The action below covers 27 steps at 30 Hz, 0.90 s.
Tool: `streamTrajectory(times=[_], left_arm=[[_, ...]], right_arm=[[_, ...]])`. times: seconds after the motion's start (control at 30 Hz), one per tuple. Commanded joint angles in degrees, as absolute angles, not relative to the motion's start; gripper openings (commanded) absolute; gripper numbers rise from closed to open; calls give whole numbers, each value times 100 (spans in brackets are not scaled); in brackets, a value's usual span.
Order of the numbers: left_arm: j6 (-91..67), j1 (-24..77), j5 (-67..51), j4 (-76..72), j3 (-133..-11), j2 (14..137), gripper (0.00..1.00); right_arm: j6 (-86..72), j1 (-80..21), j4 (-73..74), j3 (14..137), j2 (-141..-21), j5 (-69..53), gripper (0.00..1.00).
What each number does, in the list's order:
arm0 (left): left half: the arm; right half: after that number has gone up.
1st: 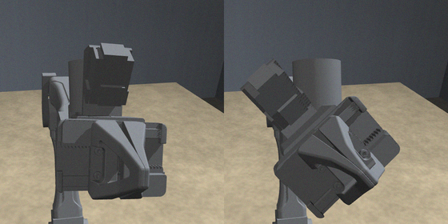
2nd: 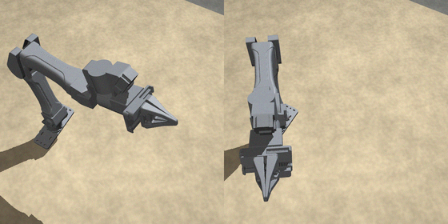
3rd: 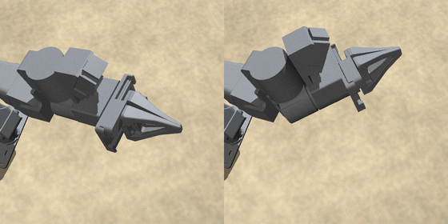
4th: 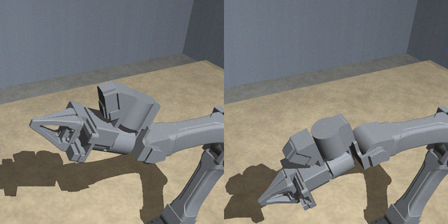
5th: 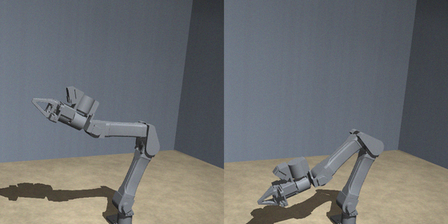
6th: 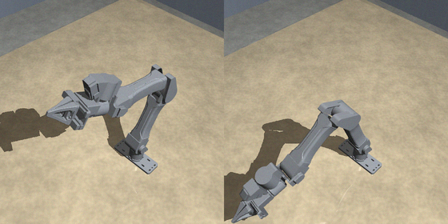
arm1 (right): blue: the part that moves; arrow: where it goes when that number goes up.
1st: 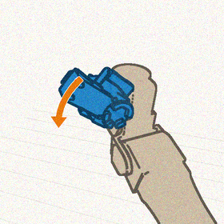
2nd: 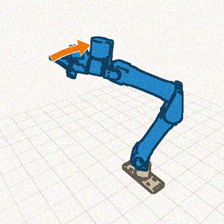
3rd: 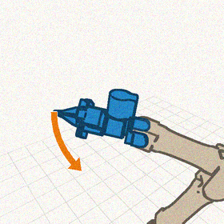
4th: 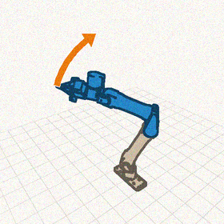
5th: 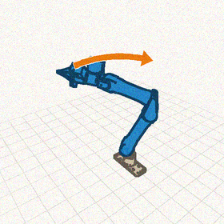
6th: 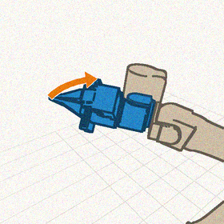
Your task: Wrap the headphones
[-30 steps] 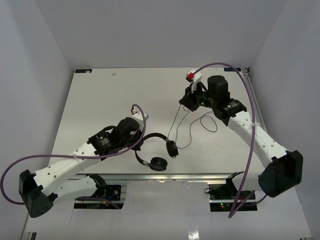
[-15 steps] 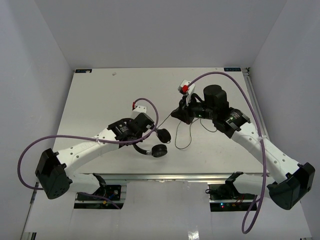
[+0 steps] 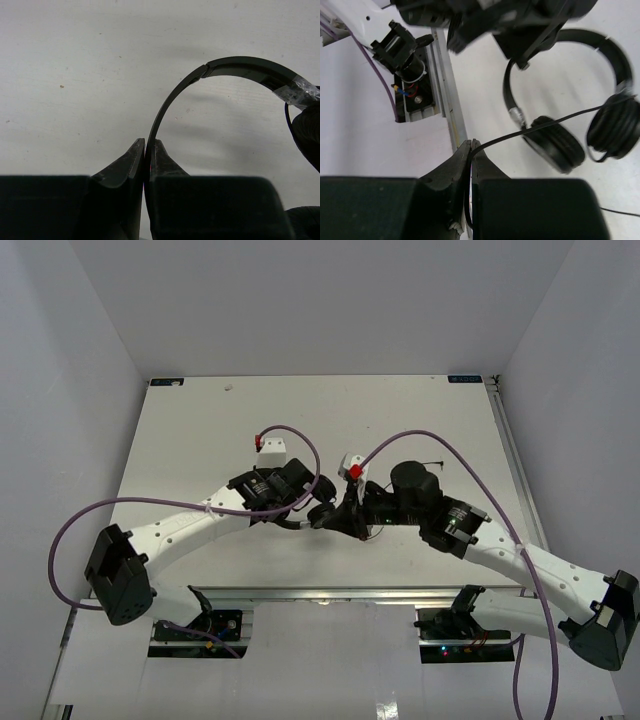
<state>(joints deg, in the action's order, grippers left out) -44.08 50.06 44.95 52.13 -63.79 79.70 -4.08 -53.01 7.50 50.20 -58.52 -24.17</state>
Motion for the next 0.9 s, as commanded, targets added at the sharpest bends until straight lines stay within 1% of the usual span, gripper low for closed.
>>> streamTrajectory(times=[0.0, 0.17, 0.33, 0.53, 0.6, 0.7, 0.87], left_arm=[[-4953, 5001, 5010, 4976, -6678, 7698, 0], [-5143, 4994, 4783, 4606, -6566, 7338, 0], [-5077, 4966, 4510, 4113, -6274, 6753, 0], [-4975, 4966, 4001, 3744, -5967, 6241, 0], [-4957, 4966, 3876, 3622, -5784, 6047, 0], [-4874, 4966, 3816, 3627, -5716, 5682, 0], [-4852, 4966, 3995, 3938, -5782, 5403, 0]], right_arm=[[-1112, -5658, -693, 4464, -5591, -2286, 8], [-1181, -6252, -1064, 4227, -5805, -1458, 8], [-1189, -6587, -1629, 3816, -5972, -853, 8], [-1076, -6831, -1973, 3638, -6321, -83, 8], [-1037, -6855, -2127, 3542, -6354, 0, 8], [-1012, -6880, -2388, 3298, -6398, 399, 8], [-994, -6898, -2608, 2978, -6313, 652, 8]])
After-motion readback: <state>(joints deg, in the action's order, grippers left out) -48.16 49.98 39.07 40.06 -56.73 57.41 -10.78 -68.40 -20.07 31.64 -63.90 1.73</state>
